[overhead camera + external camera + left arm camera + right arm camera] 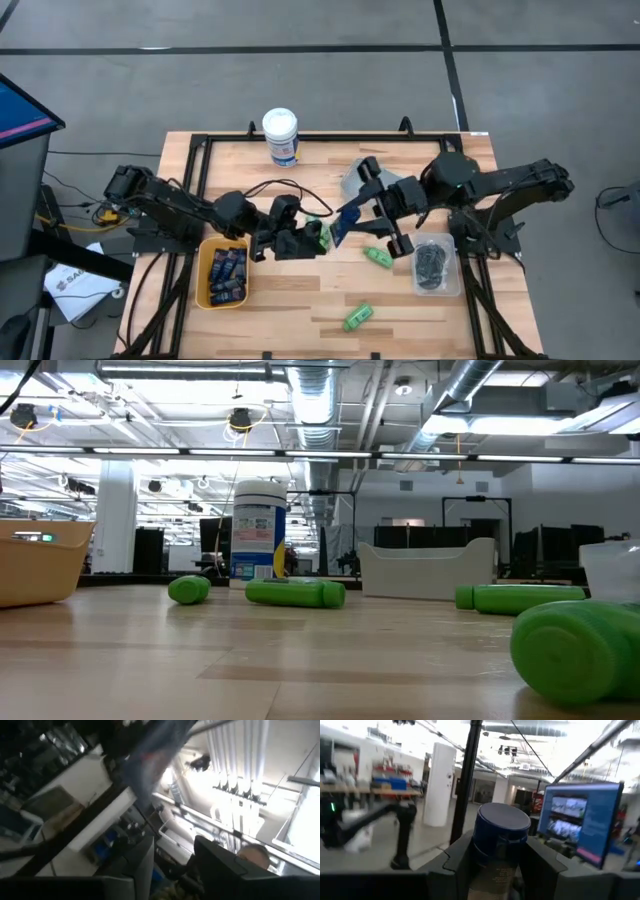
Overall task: Pick & Place Travel size toiletries
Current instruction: Put the blue shave cream into the light orange bin
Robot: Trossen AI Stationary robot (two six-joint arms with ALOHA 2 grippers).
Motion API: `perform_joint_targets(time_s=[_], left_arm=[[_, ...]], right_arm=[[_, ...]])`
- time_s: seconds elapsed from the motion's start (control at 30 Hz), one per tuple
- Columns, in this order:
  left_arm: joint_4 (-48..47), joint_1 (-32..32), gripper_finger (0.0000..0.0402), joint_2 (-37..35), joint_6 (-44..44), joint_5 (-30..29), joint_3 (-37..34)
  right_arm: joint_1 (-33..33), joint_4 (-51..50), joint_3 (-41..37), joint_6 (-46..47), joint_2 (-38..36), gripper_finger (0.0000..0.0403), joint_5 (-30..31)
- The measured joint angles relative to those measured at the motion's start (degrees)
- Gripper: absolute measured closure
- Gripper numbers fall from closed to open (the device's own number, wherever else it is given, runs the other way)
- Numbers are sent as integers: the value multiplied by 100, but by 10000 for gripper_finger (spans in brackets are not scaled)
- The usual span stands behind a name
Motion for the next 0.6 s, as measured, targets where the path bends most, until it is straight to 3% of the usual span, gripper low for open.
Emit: perform_joint_targets(time_s=[0.27, 0.6], left_arm=[[148, 147, 231, -106, -155, -691, 7], [154, 482, 213, -126, -1349, -963, 7]], right_arm=[[200, -25, 2, -1730, -109, 273, 3], [134, 131, 2, -2234, -91, 267, 14]])
